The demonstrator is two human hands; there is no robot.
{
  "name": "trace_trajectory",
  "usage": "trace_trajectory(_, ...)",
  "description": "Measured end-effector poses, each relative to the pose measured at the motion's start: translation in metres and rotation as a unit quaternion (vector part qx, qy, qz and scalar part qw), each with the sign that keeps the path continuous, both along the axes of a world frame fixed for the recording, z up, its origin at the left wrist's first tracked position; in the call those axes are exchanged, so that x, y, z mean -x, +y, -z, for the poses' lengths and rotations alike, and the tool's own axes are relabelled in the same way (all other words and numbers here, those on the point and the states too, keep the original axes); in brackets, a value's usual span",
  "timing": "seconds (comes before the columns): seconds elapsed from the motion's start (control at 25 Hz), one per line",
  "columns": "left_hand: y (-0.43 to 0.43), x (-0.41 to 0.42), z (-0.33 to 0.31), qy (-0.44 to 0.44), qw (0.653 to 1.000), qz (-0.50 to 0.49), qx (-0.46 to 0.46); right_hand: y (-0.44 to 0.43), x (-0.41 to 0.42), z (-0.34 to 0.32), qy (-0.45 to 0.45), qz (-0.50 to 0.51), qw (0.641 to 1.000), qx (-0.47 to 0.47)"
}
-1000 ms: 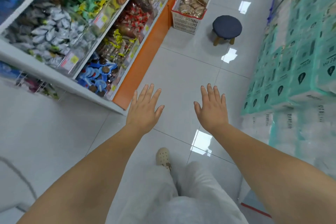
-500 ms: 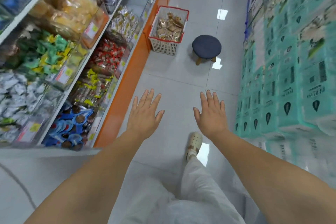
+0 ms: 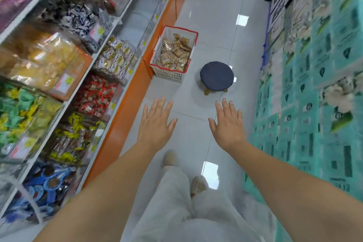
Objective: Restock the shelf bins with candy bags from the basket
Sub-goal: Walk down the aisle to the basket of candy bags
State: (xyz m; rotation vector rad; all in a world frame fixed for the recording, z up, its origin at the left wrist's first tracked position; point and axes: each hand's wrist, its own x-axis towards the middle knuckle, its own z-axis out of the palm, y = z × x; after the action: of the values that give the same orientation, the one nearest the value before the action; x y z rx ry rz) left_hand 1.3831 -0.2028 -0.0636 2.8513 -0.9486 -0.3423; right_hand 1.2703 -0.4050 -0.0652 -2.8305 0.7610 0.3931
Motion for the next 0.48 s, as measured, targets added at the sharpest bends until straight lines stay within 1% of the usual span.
trace_trajectory(0.24, -0.065, -0.118, 0.024, 0.009, 1.0, 0.006, -0.005, -0.065, -0.109, 0.021, -0.009, 0.024, 1.0, 0.001)
trace_trajectory(0.48, -0.123, -0.228, 0.019, 0.001, 0.999, 0.04, -0.013, -0.114, -0.212, 0.016, -0.017, 0.04, 0.999, -0.007)
